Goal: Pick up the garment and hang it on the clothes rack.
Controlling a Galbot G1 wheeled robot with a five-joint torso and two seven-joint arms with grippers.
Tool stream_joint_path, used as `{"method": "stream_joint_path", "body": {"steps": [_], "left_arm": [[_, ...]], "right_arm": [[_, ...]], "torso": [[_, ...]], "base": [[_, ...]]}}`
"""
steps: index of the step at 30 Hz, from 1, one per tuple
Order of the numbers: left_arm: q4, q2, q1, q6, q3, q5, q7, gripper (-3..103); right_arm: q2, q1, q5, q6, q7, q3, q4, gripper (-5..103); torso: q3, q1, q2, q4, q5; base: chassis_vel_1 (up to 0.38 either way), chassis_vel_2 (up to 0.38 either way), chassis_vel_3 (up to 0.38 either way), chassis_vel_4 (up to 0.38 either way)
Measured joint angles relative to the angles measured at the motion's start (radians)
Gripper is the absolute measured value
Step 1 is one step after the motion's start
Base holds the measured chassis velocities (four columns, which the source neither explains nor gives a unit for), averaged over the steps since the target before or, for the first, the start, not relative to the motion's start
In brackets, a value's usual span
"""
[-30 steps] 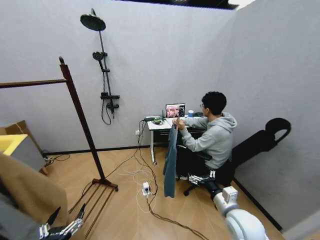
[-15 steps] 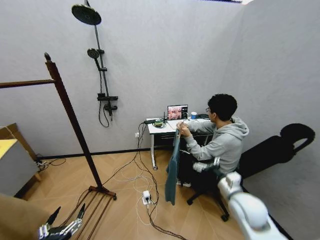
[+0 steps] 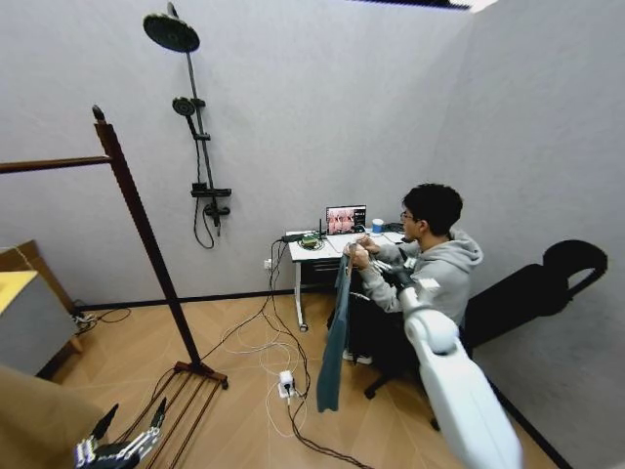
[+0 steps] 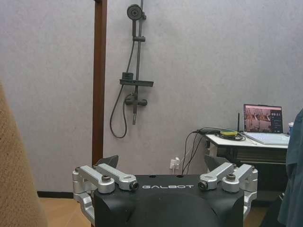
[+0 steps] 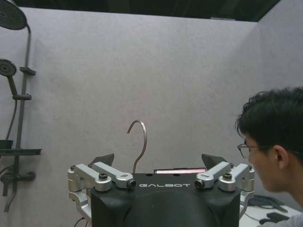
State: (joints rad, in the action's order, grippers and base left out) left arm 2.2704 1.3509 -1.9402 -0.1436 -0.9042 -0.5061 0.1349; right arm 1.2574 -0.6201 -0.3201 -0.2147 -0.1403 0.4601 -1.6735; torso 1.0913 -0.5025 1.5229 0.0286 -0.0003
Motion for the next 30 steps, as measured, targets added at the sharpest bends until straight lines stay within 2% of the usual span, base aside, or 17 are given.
{"method": "stream_joint_path", "body": {"steps": [2, 4, 5, 6, 11, 13, 14, 16, 17, 19, 20, 24, 26, 27, 28, 30], "left_arm": [[0.0, 0.0, 0.0, 0.0, 0.0, 0.0, 0.0, 100], [0.0, 0.0, 0.0, 0.0, 0.0, 0.0, 0.0, 100], [0.0, 0.0, 0.0, 0.0, 0.0, 0.0, 0.0, 100], [0.0, 0.0, 0.0, 0.0, 0.0, 0.0, 0.0, 100], [0.0, 0.0, 0.0, 0.0, 0.0, 0.0, 0.0, 100], [0.0, 0.0, 0.0, 0.0, 0.0, 0.0, 0.0, 100], [0.0, 0.0, 0.0, 0.0, 0.0, 0.0, 0.0, 100], [0.0, 0.0, 0.0, 0.0, 0.0, 0.0, 0.0, 100], [0.0, 0.0, 0.0, 0.0, 0.0, 0.0, 0.0, 100], [0.0, 0.0, 0.0, 0.0, 0.0, 0.0, 0.0, 100], [0.0, 0.0, 0.0, 0.0, 0.0, 0.0, 0.0, 100], [0.0, 0.0, 0.0, 0.0, 0.0, 0.0, 0.0, 100], [0.0, 0.0, 0.0, 0.0, 0.0, 0.0, 0.0, 100], [0.0, 0.0, 0.0, 0.0, 0.0, 0.0, 0.0, 100], [0.0, 0.0, 0.0, 0.0, 0.0, 0.0, 0.0, 100], [0.0, 0.0, 0.0, 0.0, 0.0, 0.0, 0.0, 100]], "right_arm": [[0.027, 0.024, -0.007, -0.023, -0.069, -0.041, 0.027, 100], [0.032, 0.027, -0.007, -0.028, -0.081, -0.047, 0.031, 100], [0.064, 0.044, -0.007, -0.066, -0.156, -0.08, 0.055, 100], [0.077, 0.05, -0.005, -0.086, -0.181, -0.089, 0.068, 100], [0.087, 0.062, 0.003, -0.095, -0.167, -0.091, 0.117, 103], [0.082, 0.062, -0.001, -0.099, -0.155, -0.091, 0.122, 94], [0.082, 0.062, -0.001, -0.099, -0.155, -0.091, 0.122, 94], [0.075, 0.057, -0.001, -0.099, -0.145, -0.093, 0.118, 84], [0.075, 0.057, -0.001, -0.099, -0.145, -0.093, 0.118, 84], [0.067, 0.052, 0.0, -0.099, -0.137, -0.093, 0.107, 73], [0.067, 0.052, 0.0, -0.099, -0.137, -0.093, 0.107, 73], [0.058, 0.044, 0.016, -0.099, -0.135, -0.085, 0.098, 51], [0.055, 0.042, 0.017, -0.099, -0.135, -0.082, 0.095, 51], [0.051, 0.038, 0.018, -0.099, -0.135, -0.077, 0.093, 46], [0.051, 0.038, 0.018, -0.099, -0.135, -0.077, 0.093, 46], [0.045, 0.031, 0.025, -0.099, -0.136, -0.072, 0.086, 35]], "torso": [[0.0, 0.0, 0.0, 0.0, 0.0001], [0.0, 0.0, 0.0, -0.0001, 0.0003], [0.0, 0.0, 0.0, -0.0002, 0.0002], [0.0, 0.0, 0.0, -0.0001, 0.0002], [0.0, 0.0, 0.0, 0.0003, 0.0003], [0.0, 0.0, 0.0, 0.0003, 0.0003], [0.0, 0.0, 0.0, 0.0003, 0.0003], [0.0, 0.0, 0.0, 0.0003, 0.0004], [0.0, 0.0, 0.0, 0.0003, 0.0004], [0.0, 0.0, 0.0, 0.0003, 0.0003], [0.0, 0.0, 0.0, 0.0003, 0.0003], [0.0, 0.0, 0.0, 0.0002, 0.0004], [0.0, 0.0, 0.0, 0.0002, 0.0003], [0.0, 0.0, 0.0, 0.0002, 0.0004], [0.0, 0.0, 0.0, 0.0002, 0.0004], [0.0, 0.0, 0.0, 0.0001, 0.0004]], "base": [[0.0, 0.0, 0.0, 0.0], [0.0, 0.0, 0.0, 0.0], [0.0, 0.0, 0.0, 0.0], [0.0, 0.0, 0.0, 0.0], [0.0, 0.0, 0.0, 0.0], [0.0, 0.0, 0.0, 0.0], [0.0, 0.0, 0.0, 0.0], [0.0, 0.0, 0.0, 0.0], [0.0, 0.0, 0.0, 0.0], [0.0, 0.0, 0.0, 0.0], [0.0, 0.0, 0.0, 0.0], [0.0, 0.0, 0.0, 0.0], [0.0, 0.0, 0.0, 0.0], [0.0, 0.0, 0.0, 0.0], [0.0, 0.0, 0.0, 0.0], [0.0, 0.0, 0.0, 0.0]]}}
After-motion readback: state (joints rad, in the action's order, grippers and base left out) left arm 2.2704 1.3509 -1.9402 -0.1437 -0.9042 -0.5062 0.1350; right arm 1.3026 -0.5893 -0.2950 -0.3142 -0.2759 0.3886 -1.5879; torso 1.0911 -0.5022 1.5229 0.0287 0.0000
